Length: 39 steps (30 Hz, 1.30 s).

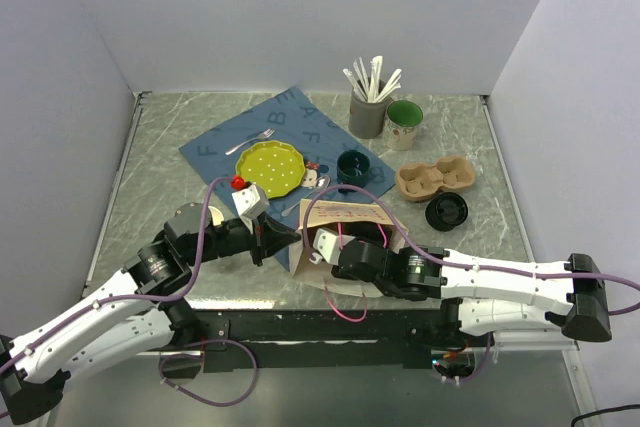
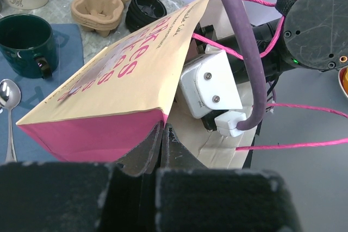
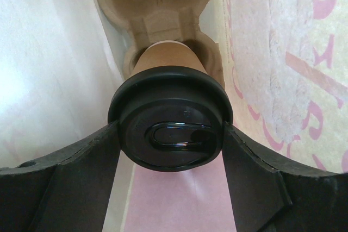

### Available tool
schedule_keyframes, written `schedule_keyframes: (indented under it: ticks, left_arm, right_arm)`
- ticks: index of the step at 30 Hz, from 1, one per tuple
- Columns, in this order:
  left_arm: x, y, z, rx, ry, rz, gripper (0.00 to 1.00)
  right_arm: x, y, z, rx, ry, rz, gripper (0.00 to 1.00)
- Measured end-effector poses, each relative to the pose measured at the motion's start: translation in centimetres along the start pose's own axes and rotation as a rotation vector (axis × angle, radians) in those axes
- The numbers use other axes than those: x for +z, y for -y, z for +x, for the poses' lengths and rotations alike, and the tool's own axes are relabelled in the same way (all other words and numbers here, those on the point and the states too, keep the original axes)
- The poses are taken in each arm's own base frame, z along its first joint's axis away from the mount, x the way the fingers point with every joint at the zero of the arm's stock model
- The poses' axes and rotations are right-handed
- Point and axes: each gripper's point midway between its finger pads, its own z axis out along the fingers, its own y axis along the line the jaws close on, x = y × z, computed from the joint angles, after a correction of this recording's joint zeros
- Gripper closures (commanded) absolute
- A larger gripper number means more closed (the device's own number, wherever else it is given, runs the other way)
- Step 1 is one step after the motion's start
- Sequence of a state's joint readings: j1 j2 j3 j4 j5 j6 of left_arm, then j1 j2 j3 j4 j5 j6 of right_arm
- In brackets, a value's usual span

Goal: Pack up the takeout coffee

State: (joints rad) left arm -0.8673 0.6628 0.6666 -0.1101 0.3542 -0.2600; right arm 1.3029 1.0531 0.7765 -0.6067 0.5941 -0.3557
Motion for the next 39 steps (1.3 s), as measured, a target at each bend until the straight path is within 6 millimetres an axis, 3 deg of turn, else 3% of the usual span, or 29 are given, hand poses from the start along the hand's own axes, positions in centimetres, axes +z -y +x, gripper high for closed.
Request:
schedule_keyframes:
  ticks: [39]
  left_arm:
    - [0.6, -0.1, 0.3, -0.02, -0.014, 0.004, 0.99]
  right_arm:
    - [1.1, 1.7, 1.0, 0.045, -0.024, 0.102, 0.64]
